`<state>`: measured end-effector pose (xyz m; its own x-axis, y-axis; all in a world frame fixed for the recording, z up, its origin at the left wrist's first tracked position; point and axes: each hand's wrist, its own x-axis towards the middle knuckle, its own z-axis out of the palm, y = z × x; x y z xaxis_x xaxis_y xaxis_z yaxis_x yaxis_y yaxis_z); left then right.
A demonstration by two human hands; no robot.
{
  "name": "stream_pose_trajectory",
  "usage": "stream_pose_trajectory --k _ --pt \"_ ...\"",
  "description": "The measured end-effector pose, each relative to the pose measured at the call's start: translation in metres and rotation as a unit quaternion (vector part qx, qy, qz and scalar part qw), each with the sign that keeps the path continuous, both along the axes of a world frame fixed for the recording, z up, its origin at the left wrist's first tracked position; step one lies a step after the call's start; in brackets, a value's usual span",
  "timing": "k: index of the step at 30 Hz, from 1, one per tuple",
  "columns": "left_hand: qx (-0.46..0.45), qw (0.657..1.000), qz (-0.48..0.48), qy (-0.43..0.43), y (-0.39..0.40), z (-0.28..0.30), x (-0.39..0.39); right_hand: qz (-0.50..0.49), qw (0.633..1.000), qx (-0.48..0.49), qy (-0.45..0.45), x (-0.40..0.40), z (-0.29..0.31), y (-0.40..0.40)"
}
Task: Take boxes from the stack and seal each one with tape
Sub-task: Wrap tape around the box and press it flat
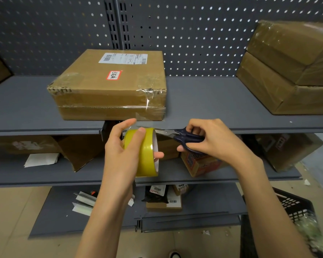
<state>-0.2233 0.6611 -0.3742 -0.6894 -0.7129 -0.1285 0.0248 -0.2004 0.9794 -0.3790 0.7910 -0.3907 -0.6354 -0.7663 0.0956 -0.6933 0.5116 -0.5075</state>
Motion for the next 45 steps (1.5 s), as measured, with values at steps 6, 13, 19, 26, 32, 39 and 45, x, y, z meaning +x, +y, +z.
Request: stream_pose_trajectory --k 6,13,19,26,32,39,45 --pt "-0.049 0.998 -0.007 0.048 0.004 0.019 0.011 0.000 0.995 -0.089 -0.039 0.016 0.019 -0.006" --pt "-0.091 0.992 -0.002 0.093 0.006 0.038 0.027 -0.038 0.963 -0.233 -0.130 0.028 0.052 -0.004" --pt "-0.076 0.994 -0.012 0.080 0.006 0.033 0.026 -0.249 0.958 -0.139 0.036 -0.009 0.033 -0.010" --pt "-0.089 0.993 -0.029 0.067 0.007 0.029 0.024 -0.301 0.950 -0.022 0.081 -0.024 0.005 -0.030" --pt "-0.095 0.993 -0.038 0.063 0.008 0.027 0.022 -0.287 0.953 0.025 0.097 -0.024 0.003 -0.034" --pt "-0.157 0.985 -0.043 0.054 0.006 0.036 0.015 -0.257 0.952 0.052 0.156 -0.028 0.004 -0.031" --pt "-0.274 0.961 -0.018 0.033 -0.007 0.066 0.005 -0.219 0.945 0.027 0.242 -0.034 0.040 -0.031"
